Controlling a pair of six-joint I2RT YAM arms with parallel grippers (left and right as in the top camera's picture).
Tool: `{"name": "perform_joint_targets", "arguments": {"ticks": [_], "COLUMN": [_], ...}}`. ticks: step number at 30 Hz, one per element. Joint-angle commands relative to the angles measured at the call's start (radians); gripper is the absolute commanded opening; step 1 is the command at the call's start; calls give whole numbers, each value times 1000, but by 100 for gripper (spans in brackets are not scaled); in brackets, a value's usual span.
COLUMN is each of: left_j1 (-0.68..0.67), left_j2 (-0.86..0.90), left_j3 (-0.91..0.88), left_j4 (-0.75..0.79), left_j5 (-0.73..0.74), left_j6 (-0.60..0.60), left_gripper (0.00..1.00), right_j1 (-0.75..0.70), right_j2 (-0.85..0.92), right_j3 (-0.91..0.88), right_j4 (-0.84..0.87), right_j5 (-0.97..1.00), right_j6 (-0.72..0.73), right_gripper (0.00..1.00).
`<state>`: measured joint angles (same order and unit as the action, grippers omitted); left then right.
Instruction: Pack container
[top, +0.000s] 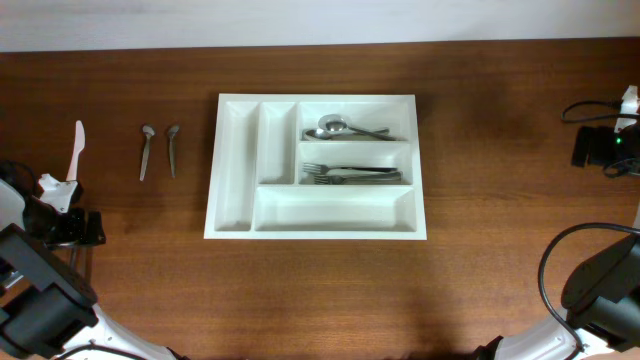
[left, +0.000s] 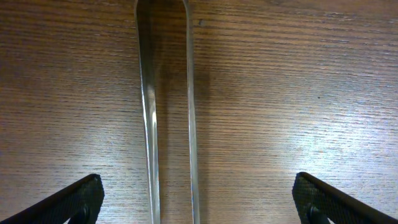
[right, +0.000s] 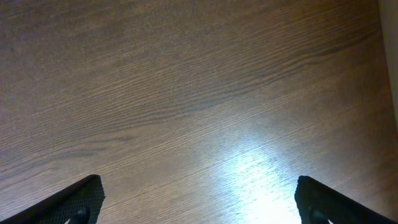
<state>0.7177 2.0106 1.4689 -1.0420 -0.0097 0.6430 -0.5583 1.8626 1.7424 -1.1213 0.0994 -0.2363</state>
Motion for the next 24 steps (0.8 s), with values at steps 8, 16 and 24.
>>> {"name": "perform_joint_targets", "arguments": {"ticks": [8,16,24], "left_j1": [3,3,3], "left_j2": [-8,-8,-8], "left_j3": [8,8,8], "left_j4": [3,3,3], "left_j5": [22,33,33], "left_j6": [-6,-6,-6], "left_gripper": [99,99,99], "right_j1": [2,2,2], "right_j2": [-2,-2,-2], "right_j3": [-2,-2,-2], "right_j4": [0,0,0], "right_j5": [5,5,5], "right_j6": [6,6,6], "right_gripper": [99,99,99]}}
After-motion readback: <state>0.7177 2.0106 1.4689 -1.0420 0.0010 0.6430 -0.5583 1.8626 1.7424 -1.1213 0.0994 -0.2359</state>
